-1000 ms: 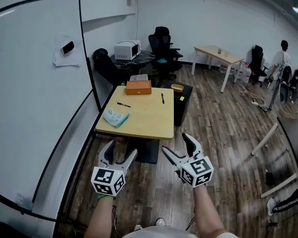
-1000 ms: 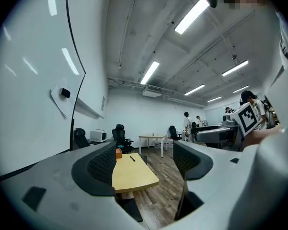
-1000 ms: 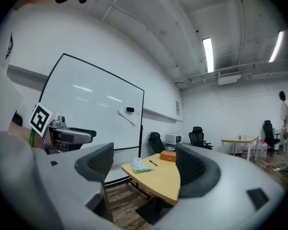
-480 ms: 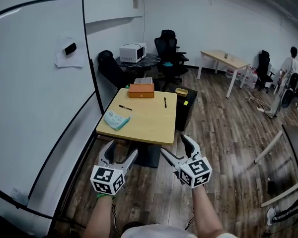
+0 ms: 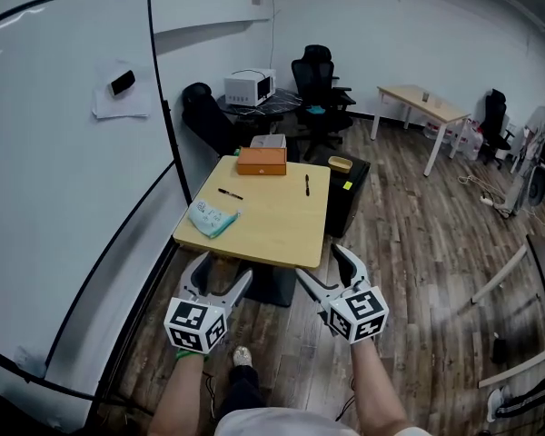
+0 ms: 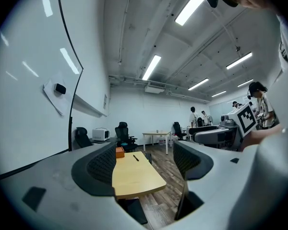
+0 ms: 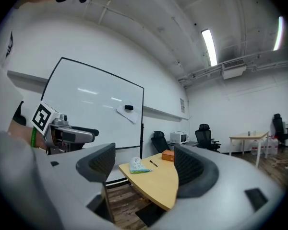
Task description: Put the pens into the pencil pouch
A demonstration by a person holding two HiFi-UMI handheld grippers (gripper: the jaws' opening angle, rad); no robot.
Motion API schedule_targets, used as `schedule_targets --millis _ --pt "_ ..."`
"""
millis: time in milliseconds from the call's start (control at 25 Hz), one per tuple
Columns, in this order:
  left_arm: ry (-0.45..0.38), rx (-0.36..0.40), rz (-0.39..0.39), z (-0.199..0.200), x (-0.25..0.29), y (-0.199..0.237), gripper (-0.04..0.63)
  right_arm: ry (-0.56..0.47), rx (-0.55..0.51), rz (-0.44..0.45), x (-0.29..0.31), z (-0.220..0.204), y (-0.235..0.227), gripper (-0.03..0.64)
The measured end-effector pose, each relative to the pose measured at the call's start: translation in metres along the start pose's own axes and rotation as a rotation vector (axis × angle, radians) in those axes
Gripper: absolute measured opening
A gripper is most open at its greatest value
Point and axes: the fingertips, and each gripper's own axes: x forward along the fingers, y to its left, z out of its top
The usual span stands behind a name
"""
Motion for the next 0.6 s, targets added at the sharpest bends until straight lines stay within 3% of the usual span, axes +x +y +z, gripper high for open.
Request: schedule_targets --millis 320,600 --pt "0.020 -0.015 -0.036 -0.020 0.070 0.051 0.345 0.016 0.004 -0.013 0.069 -0.016 -0.033 0.362" --pt "0.042 -0.026 -0.097 -0.021 0.155 0.126 0.345 0.054 0.013 -0.066 0.161 -0.017 -0.071 0.359"
